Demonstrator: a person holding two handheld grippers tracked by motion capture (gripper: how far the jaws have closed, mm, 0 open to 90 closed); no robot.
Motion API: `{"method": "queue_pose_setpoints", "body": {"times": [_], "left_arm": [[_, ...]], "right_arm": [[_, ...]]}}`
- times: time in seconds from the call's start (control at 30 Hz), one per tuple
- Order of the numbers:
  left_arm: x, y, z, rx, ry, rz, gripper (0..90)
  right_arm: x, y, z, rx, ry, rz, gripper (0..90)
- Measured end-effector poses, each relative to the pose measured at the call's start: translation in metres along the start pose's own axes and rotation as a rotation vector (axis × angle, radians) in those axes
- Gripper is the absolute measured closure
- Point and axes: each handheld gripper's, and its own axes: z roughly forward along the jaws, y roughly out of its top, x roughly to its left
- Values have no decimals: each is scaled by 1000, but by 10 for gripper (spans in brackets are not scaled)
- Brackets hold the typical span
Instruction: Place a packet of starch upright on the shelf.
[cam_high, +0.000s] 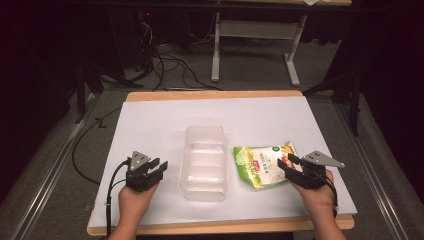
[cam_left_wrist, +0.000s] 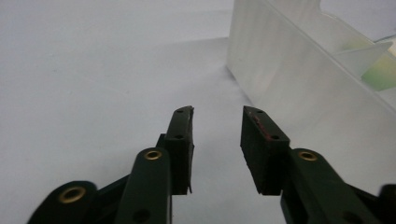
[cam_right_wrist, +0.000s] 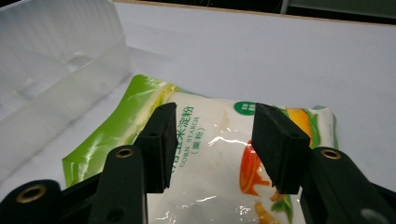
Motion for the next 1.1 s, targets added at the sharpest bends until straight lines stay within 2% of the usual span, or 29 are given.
{"method": "queue_pose_setpoints", "body": {"times": [0.1,0.13,0.17,0.23,0.3,0.33,0.4,0.5,0.53,0.57,0.6,0.63,0.67,0.7,0.73,0.77,0.8,0.83,0.87,1.0,1.03,1.07,1.1], "left_arm": [[2,0,0,2,-20,-10,763],[2,3,-1,22,-23,38,782],[4,6,-3,26,-38,36,804],[7,9,-10,8,-50,15,826],[5,2,-13,-7,-38,42,849],[3,-3,-13,-17,-43,42,854],[0,-7,-10,5,-66,22,855],[-3,-7,-8,-5,-44,52,860],[-2,-6,-5,8,-60,15,856],[-2,-6,-5,8,-60,15,836],[0,-6,-5,2,-68,0,803],[0,-6,-5,2,-68,0,776],[3,-5,-7,-12,-69,-16,741],[3,-5,-7,-12,-69,-16,704],[7,-5,-10,-19,-78,-50,664],[9,-6,-10,-12,-91,-67,631],[11,-7,-9,1,-115,-75,616],[11,-7,-9,1,-115,-75,615],[9,-9,-8,23,-114,-41,625],[1,-10,-5,32,-119,-37,674],[1,-10,-5,32,-119,-37,721],[-6,-11,0,53,-143,-19,784],[-10,-11,2,58,-144,-10,843]], "right_arm": [[2,-1,0,1,7,2,508],[3,-1,0,2,28,-4,510],[3,-2,-1,7,42,-1,510],[6,-2,-1,4,50,-4,506],[10,-2,-1,-2,47,-27,505],[12,-1,0,-2,49,-34,499],[16,-1,3,11,53,-46,491],[23,0,3,14,41,-71,468],[34,1,3,16,57,-107,442],[34,1,3,16,57,-107,442],[46,1,5,16,99,-116,434],[46,1,5,16,99,-116,434],[57,0,10,35,134,-130,434],[57,0,10,35,134,-130,434],[67,-2,19,77,163,-149,431],[72,-5,25,103,170,-165,431],[77,-7,30,135,177,-179,432],[80,-10,35,160,181,-191,437],[82,-11,39,180,172,-204,447],[85,-15,46,211,175,-224,484],[85,-15,46,211,175,-224,484],[87,-17,47,223,171,-236,492],[87,-18,49,231,173,-240,497]]}}
